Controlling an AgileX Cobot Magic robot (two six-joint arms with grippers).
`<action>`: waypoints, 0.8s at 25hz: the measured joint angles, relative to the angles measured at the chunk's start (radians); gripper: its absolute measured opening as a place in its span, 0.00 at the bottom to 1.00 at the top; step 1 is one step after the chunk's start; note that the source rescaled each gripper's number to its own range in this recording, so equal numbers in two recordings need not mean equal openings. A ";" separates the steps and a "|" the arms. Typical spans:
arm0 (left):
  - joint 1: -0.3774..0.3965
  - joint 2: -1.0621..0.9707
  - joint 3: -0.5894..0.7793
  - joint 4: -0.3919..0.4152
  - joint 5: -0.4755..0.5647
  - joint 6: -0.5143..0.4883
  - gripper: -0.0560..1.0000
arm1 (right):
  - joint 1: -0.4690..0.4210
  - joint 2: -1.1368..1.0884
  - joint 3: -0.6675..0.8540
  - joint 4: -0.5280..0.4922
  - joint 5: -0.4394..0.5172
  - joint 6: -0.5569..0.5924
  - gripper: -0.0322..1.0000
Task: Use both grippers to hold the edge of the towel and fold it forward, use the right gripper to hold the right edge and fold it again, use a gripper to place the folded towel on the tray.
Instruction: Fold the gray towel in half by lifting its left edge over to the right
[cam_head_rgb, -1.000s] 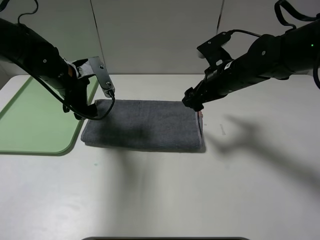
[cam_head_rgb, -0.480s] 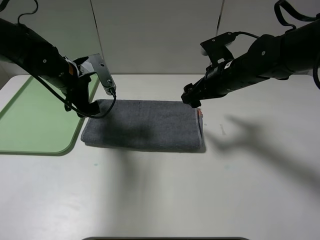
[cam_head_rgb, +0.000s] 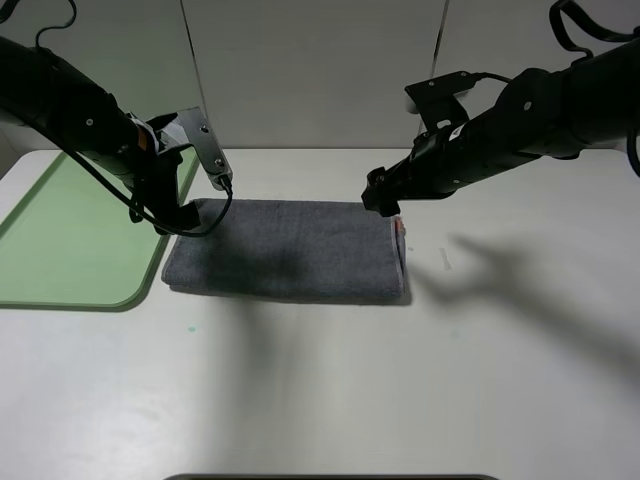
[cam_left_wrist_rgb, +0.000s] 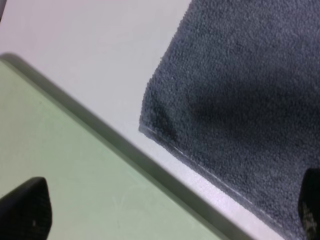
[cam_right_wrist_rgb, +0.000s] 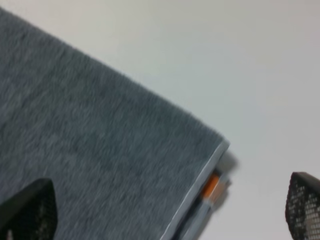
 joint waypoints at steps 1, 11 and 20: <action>0.000 0.000 0.000 0.000 0.000 0.000 1.00 | 0.000 -0.012 0.000 0.000 0.024 0.010 1.00; 0.000 0.000 0.000 0.000 0.000 0.000 1.00 | 0.000 -0.264 0.000 -0.050 0.393 0.072 1.00; 0.000 0.000 0.000 0.000 -0.004 0.000 1.00 | 0.000 -0.468 0.000 -0.147 0.740 0.109 1.00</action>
